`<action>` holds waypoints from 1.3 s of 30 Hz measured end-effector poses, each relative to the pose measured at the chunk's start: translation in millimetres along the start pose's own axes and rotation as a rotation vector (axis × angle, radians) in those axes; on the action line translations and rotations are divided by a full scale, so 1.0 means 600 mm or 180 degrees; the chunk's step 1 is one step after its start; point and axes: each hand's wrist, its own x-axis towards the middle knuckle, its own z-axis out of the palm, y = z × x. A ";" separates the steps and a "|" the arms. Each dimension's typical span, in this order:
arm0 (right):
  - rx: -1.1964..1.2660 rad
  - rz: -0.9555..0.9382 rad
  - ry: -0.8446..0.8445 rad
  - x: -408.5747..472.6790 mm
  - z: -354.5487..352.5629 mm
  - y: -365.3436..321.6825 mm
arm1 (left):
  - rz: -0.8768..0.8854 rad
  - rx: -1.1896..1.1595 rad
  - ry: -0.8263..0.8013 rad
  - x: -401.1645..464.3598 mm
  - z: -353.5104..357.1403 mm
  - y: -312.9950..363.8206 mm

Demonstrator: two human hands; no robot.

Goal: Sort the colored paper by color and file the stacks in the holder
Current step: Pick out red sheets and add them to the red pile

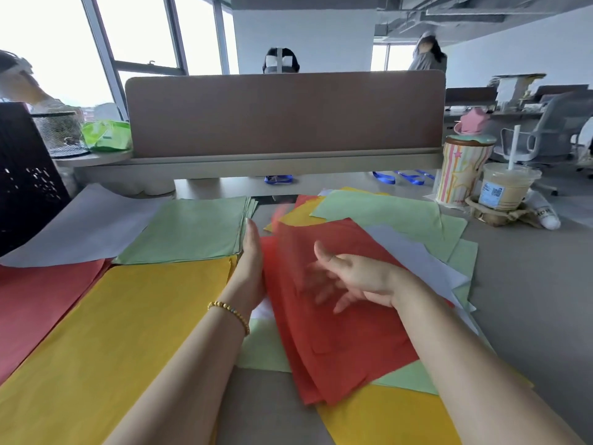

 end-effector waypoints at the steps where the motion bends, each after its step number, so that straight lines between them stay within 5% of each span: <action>1: 0.0166 -0.0053 0.0017 0.004 -0.004 0.004 | -0.0011 -0.0050 -0.0152 -0.012 0.004 0.007; 5: 0.0243 -0.0323 0.1355 0.032 -0.040 0.024 | 0.0176 -0.0196 -0.0066 -0.005 -0.012 0.008; 9: -0.1490 0.0495 0.2555 0.049 -0.091 0.066 | 0.0363 0.0217 0.0317 -0.005 -0.022 -0.007; 12: -0.1498 0.0781 0.2464 0.049 -0.118 0.088 | 0.0334 -0.0049 0.0252 -0.011 -0.024 0.005; 18: 0.0054 0.0215 0.2174 0.042 -0.125 0.086 | -0.0092 -0.0526 0.0148 -0.004 -0.028 0.005; 22: 0.0326 0.0162 0.1738 0.047 -0.105 0.082 | -0.0132 0.0056 -0.0218 -0.001 -0.024 0.002; 25: 0.0610 -0.0006 0.1456 0.049 -0.093 0.076 | 0.0335 0.0444 -0.0029 -0.002 -0.019 -0.010; 29: 0.0916 0.0181 0.1755 0.044 -0.107 0.082 | 0.0487 -0.0354 0.0192 -0.002 -0.022 0.000; 34: 0.0881 0.0442 0.0875 0.038 -0.101 0.089 | 0.0119 -0.0273 0.0727 0.009 -0.029 0.002; 39: 0.0652 0.0144 0.1426 0.034 -0.088 0.069 | -0.0341 0.0547 0.0487 -0.004 -0.020 0.012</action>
